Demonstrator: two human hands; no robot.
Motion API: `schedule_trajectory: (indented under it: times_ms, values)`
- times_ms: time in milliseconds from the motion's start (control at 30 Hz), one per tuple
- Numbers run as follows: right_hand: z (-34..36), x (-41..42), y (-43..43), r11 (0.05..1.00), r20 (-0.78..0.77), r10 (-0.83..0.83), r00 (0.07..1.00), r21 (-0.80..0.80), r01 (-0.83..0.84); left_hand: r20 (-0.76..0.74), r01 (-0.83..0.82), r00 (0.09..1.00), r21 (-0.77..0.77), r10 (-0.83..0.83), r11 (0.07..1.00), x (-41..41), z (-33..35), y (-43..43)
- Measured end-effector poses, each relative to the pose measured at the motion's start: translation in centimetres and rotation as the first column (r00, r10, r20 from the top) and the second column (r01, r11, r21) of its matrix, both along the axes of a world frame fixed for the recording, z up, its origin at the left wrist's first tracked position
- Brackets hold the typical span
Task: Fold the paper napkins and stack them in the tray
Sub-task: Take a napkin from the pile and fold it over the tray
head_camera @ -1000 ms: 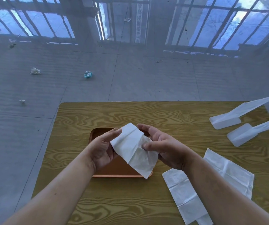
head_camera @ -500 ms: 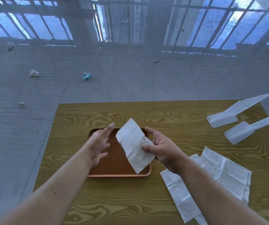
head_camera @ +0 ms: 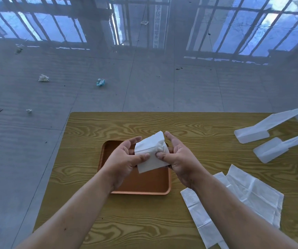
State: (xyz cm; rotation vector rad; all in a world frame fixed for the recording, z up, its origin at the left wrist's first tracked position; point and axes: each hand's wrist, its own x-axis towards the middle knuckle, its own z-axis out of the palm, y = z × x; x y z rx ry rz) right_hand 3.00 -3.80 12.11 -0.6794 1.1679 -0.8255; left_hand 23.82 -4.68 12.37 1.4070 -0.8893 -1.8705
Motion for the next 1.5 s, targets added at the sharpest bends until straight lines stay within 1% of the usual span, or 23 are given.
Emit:
schedule_trajectory:
  times_ms: [100, 233, 333, 400, 467, 533, 600, 633, 667, 700, 733, 767, 800, 833, 867, 933, 1000, 1100, 1133, 1167, 1300, 1433, 1500]
  values:
    - [0.3, 0.2, -0.4, 1.0, 0.011, -0.024, 1.0, -0.013, 0.024, 0.073, -0.026, 0.997, -0.107, 0.034, 0.994, 0.5, 0.5, -0.6]
    - [0.4, 0.5, -0.7, 0.999, 0.026, 0.013, 1.0, -0.053, -0.011, 0.099, 0.013, 0.995, -0.114, -0.002, 0.993, 0.8, 1.3, -1.0]
    - [0.5, 0.3, -1.0, 0.993, -0.044, 0.058, 0.997, -0.101, -0.062, 0.143, 0.023, 0.99, -0.13, -0.005, 0.991, 0.8, 1.9, -1.2]
    - [0.7, 0.4, -1.2, 0.986, -0.109, 0.087, 0.99, -0.132, -0.101, 0.231, 0.047, 0.973, -0.169, -0.007, 0.985, 0.8, 2.1, -1.3]
    - [1.0, 0.5, -1.4, 0.974, -0.23, 0.108, 0.967, -0.169, -0.149, 0.328, 0.097, 0.944, -0.206, -0.025, 0.974, 0.9, 2.2, -1.4]
    - [1.2, 0.6, -1.6, 0.953, -0.429, 0.128, 0.894, -0.197, -0.231, 0.44, 0.177, 0.897, -0.254, -0.049, 0.951, 1.2, 2.0, -1.5]
    - [1.4, 0.5, -1.8, 0.921, -0.617, 0.15, 0.772, -0.197, -0.336, 0.572, 0.26, 0.82, -0.318, -0.034, 0.912, 1.3, 2.0, -1.6]
    - [1.4, 0.5, -1.9, 0.9, -0.703, 0.145, 0.697, -0.198, -0.388, 0.625, 0.298, 0.781, -0.355, -0.012, 0.886, 1.4, 1.9, -1.7]
    - [1.5, 0.6, -2.1, 0.882, -0.763, 0.123, 0.635, -0.21, -0.423, 0.648, 0.315, 0.762, -0.385, 0.011, 0.868, 1.5, 1.9, -1.8]
    - [1.5, 0.6, -2.3, 0.873, -0.782, 0.108, 0.613, -0.22, -0.434, 0.64, 0.308, 0.768, -0.403, 0.025, 0.862, 1.5, 1.9, -1.9]
    - [1.7, 0.7, -2.5, 0.884, -0.736, 0.111, 0.667, -0.233, -0.404, 0.583, 0.262, 0.812, -0.397, 0.021, 0.879, 1.7, 2.0, -2.1]
    - [2.0, 0.7, -2.6, 0.915, -0.603, 0.131, 0.787, -0.231, -0.33, 0.477, 0.191, 0.879, -0.356, 0.002, 0.915, 1.8, 2.1, -2.2]
    - [2.2, 0.8, -2.8, 0.949, -0.397, 0.146, 0.906, -0.201, -0.241, 0.34, 0.137, 0.94, -0.282, -0.035, 0.95, 2.0, 2.2, -2.3]
    - [2.3, 0.9, -2.9, 0.975, -0.198, 0.127, 0.972, -0.154, -0.159, 0.205, 0.117, 0.976, -0.201, -0.075, 0.973, 2.1, 2.1, -2.3]
    - [2.3, 1.0, -2.9, 0.991, -0.062, 0.078, 0.995, -0.108, -0.084, 0.119, 0.117, 0.988, -0.137, -0.101, 0.984, 2.3, 1.9, -2.3]
    - [2.2, 1.5, -2.7, 0.999, 0.052, -0.03, 0.998, -0.02, 0.031, 0.066, 0.077, 0.995, -0.086, -0.071, 0.993, 2.3, 1.5, -2.2]
    - [1.8, 2.2, -2.4, 0.997, 0.109, -0.054, 0.993, 0.066, 0.047, 0.061, -0.009, 0.998, -0.058, 0.013, 0.998, 2.0, 0.9, -2.0]
    - [0.6, 3.0, -1.7, 0.982, 0.099, 0.06, 0.993, 0.17, -0.077, 0.01, -0.094, 0.995, 0.002, 0.094, 0.996, 1.9, -0.5, -1.6]
    - [0.0, 3.2, -1.6, 0.976, 0.096, 0.073, 0.993, 0.198, -0.091, -0.009, -0.106, 0.994, 0.027, 0.107, 0.994, 1.9, -0.9, -1.5]
    - [-0.5, 3.4, -1.6, 0.972, 0.101, 0.062, 0.993, 0.221, -0.083, -0.017, -0.109, 0.994, 0.044, 0.11, 0.993, 2.1, -1.5, -1.5]
    - [-2.0, 4.1, -1.7, 0.96, 0.142, -0.071, 0.987, 0.279, 0.029, -0.014, -0.119, 0.992, 0.12, 0.122, 0.986, 2.8, -3.1, -1.3]
    - [-3.9, 4.3, -1.4, 0.966, 0.2, -0.084, 0.976, 0.257, 0.03, 0.045, -0.05, 0.998, 0.125, 0.044, 0.991, 3.7, -4.9, -1.4]
    - [-4.8, 4.2, -1.2, 0.963, 0.21, -0.077, 0.975, 0.269, 0.018, 0.005, -0.061, 0.998, 0.17, 0.061, 0.984, 4.5, -6.1, -1.6]
